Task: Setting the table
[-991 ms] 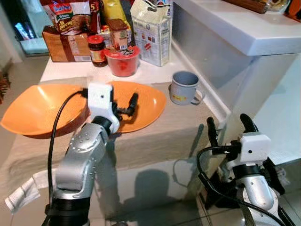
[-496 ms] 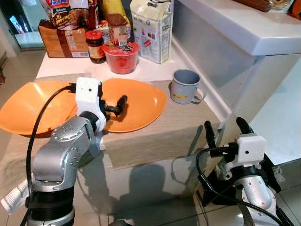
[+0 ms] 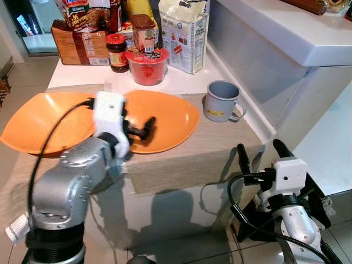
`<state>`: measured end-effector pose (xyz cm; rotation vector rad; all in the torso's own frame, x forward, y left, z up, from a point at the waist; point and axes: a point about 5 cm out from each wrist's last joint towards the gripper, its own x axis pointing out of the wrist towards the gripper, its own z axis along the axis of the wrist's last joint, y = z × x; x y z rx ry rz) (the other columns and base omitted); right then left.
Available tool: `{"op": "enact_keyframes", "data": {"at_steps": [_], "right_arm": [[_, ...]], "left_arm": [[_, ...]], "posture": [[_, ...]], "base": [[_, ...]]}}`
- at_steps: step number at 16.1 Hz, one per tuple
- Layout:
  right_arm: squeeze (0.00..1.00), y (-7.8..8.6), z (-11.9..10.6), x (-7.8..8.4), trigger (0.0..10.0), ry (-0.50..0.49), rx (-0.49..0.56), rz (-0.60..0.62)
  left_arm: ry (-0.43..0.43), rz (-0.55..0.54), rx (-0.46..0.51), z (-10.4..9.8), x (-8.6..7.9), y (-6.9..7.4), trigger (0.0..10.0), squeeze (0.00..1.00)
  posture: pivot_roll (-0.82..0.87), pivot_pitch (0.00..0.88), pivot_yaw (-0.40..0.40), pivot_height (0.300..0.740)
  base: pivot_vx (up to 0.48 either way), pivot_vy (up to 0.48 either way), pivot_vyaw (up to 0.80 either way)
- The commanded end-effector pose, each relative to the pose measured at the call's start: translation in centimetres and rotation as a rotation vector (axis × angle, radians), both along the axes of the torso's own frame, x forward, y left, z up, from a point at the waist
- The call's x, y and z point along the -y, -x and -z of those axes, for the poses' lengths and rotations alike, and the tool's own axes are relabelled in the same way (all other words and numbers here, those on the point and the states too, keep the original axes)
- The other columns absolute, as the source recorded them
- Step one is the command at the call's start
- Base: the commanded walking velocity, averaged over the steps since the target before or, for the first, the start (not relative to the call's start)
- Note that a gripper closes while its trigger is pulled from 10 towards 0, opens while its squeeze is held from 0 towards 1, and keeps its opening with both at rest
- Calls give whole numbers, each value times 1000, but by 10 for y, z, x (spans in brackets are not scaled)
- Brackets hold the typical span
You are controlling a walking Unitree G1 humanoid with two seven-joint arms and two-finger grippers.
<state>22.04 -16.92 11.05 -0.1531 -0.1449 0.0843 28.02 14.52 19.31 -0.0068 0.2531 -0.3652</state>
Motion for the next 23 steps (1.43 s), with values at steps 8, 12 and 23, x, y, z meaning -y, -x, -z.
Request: {"op": "enact_keyframes", "data": {"at_steps": [8, 12, 23], "right_arm": [[31, -2, 1, -3, 10000, -10, 5, -3], [27, -14, -6, -11, 10000, -169, -20, -59], [4, -60, -37, -55, 10000, -508, -69, -335]], "left_arm": [[-39, 139, -31, -12, 5, -4, 10000, 0], [-84, 60, 247, -27, -6, 0, 10000, 0], [-60, -7, 479, -37, -4, 23, 10000, 0]], "posture": [[41, 13, -9, 740], [69, 22, -23, 740], [144, 36, -54, 740]], "base": [[0, 0, 0], [0, 0, 0], [0, 0, 0]]}}
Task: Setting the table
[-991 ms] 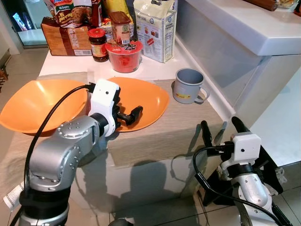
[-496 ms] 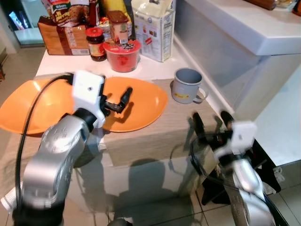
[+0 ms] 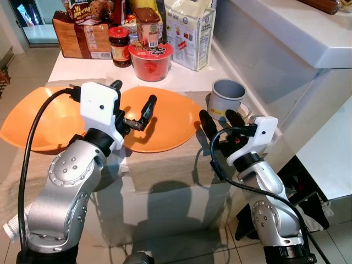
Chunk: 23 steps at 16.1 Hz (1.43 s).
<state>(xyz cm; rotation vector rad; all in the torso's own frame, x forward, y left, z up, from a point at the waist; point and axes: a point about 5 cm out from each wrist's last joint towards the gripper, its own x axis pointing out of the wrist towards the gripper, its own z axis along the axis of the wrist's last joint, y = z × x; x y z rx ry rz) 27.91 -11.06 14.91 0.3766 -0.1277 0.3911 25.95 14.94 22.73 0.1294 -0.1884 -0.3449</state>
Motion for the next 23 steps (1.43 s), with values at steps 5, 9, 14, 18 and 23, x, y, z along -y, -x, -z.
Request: {"op": "enact_keyframes", "data": {"at_steps": [5, 9, 14, 18, 23], "right_arm": [[0, -1, 8, 9, 10000, -103, -91, 25], [0, -14, 15, 5, 10000, -168, -178, -18], [0, -25, 20, -5, 10000, -185, -228, -83], [0, -31, 24, -24, 10000, -213, -269, -152], [0, -38, 25, -37, 10000, -221, -292, -201]], "left_arm": [[-6, 5, 36, -6, 0, 2, 10000, 0], [-13, 45, 31, -3, 6, 2, 10000, 0], [-18, 48, 38, -4, 7, 3, 10000, 0], [-29, 49, 45, -6, 5, 4, 10000, 0], [19, 155, -24, 1, 11, 13, 10000, 0]], "posture": [[145, 38, -48, 740], [142, 28, -50, 740], [170, 21, -64, 740], [182, 16, -65, 740], [194, 22, -72, 740]], "base": [[0, 0, 0], [0, 0, 0], [0, 0, 0], [0, 0, 0], [0, 0, 0]]}}
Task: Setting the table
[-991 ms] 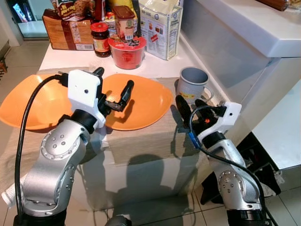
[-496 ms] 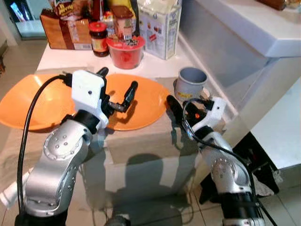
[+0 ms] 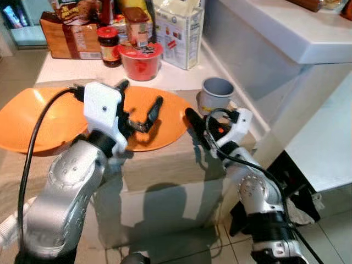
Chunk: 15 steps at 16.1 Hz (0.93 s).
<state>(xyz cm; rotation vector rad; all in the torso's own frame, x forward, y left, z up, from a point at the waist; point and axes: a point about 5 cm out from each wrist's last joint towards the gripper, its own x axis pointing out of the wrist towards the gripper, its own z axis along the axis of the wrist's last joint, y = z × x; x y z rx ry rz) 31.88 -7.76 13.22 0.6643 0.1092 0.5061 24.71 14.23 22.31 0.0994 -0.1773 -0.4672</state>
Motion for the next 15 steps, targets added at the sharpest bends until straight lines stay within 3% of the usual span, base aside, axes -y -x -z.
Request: {"op": "enact_keyframes", "data": {"at_steps": [1, 2, 4, 6, 11, 13, 15], "right_arm": [[0, 1, 8, -5, 10000, 24, -31, -31], [0, 1, 8, -5, 10000, 24, -31, -31], [0, -1, 10, -6, 10000, 54, -20, -29], [0, 0, 12, -6, 10000, 75, -14, -28], [0, 2, 17, -6, 10000, 134, 18, -23], [0, 1, 19, -7, 10000, 31, -42, -28], [0, -1, 19, -15, 10000, 10, -53, -46]], "left_arm": [[-42, -17, -36, 15, -8, 8, 10000, 0], [-42, -17, -36, 15, -8, 8, 10000, 0], [-118, -198, -72, 48, -36, 16, 10000, 0], [-173, -248, -65, 60, -43, 25, 10000, 0], [-108, -333, -49, 64, -51, 56, 10000, 0], [-101, -339, -85, 73, -50, 65, 10000, 0], [-83, -328, -80, 75, -49, 64, 10000, 0]], "posture": [[200, 29, -72, 740], [200, 29, -72, 740], [206, 36, -80, 740], [207, 38, -81, 740], [211, 49, -77, 740], [216, 53, -82, 740], [218, 51, -84, 740]], "base": [[0, 0, 0], [0, 0, 0], [0, 0, 0], [0, 0, 0], [0, 0, 0], [0, 0, 0], [0, 0, 0]]}}
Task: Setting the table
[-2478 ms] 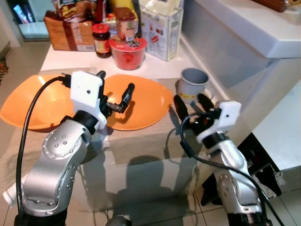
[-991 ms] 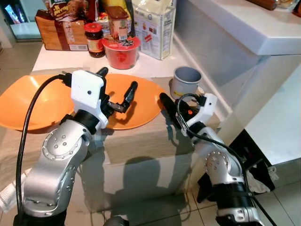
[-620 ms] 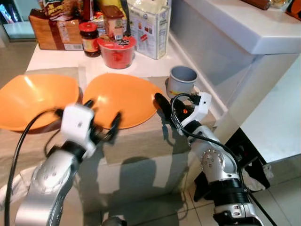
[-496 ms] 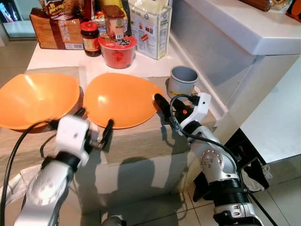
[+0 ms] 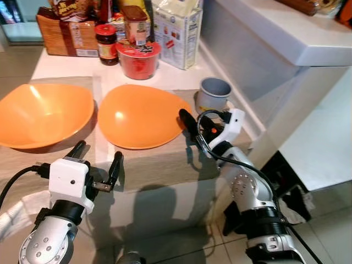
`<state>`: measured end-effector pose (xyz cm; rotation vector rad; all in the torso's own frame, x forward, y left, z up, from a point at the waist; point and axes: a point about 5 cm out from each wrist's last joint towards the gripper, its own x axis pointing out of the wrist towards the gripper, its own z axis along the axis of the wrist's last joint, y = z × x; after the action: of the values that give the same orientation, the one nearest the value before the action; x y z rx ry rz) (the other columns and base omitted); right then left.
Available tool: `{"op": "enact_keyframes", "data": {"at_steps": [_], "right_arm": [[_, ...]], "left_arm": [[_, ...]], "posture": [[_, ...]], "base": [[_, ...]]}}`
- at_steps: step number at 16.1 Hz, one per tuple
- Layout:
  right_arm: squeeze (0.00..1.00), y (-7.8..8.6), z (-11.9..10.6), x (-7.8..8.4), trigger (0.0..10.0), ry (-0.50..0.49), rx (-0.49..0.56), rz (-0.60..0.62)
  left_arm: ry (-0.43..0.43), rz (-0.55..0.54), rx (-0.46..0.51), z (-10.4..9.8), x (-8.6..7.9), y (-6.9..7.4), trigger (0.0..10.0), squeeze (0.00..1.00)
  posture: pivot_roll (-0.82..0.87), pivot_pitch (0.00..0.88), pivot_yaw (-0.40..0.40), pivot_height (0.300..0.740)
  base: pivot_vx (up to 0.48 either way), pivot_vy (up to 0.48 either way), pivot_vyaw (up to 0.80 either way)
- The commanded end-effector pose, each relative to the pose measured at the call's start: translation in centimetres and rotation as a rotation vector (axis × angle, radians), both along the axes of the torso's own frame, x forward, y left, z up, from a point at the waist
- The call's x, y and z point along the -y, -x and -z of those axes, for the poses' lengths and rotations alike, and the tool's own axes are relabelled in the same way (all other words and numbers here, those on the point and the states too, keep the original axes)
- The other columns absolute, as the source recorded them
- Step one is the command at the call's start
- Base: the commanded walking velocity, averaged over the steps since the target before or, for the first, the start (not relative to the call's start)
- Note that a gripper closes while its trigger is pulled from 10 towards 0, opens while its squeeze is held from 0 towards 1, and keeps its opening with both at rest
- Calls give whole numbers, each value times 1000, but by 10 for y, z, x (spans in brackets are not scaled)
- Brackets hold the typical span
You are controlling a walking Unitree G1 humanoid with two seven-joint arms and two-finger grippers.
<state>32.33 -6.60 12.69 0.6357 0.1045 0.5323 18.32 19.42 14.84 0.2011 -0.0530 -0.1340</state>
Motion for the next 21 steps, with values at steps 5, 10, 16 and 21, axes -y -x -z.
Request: {"op": "enact_keyframes", "data": {"at_steps": [5, 10, 16, 21], "right_arm": [[0, -3, 17, -20, 10000, -11, -90, -63], [0, -9, 17, -26, 10000, 19, -83, -83], [0, -9, 12, -17, 10000, 135, 13, -37], [0, 17, -1, 37, 10000, 490, 283, 165]], "left_arm": [[45, 40, -10, 3, 6, -3, 10000, 0], [46, 53, 17, 0, 5, -12, 10000, 0], [42, 56, 25, -3, 12, -20, 10000, 0], [33, 78, 27, -8, 19, -37, 10000, 0]], "posture": [[226, 53, -92, 740], [232, 54, -103, 740], [213, 56, -104, 740], [140, 46, -75, 740]], "base": [[0, 0, 0], [0, 0, 0], [0, 0, 0], [0, 0, 0]]}}
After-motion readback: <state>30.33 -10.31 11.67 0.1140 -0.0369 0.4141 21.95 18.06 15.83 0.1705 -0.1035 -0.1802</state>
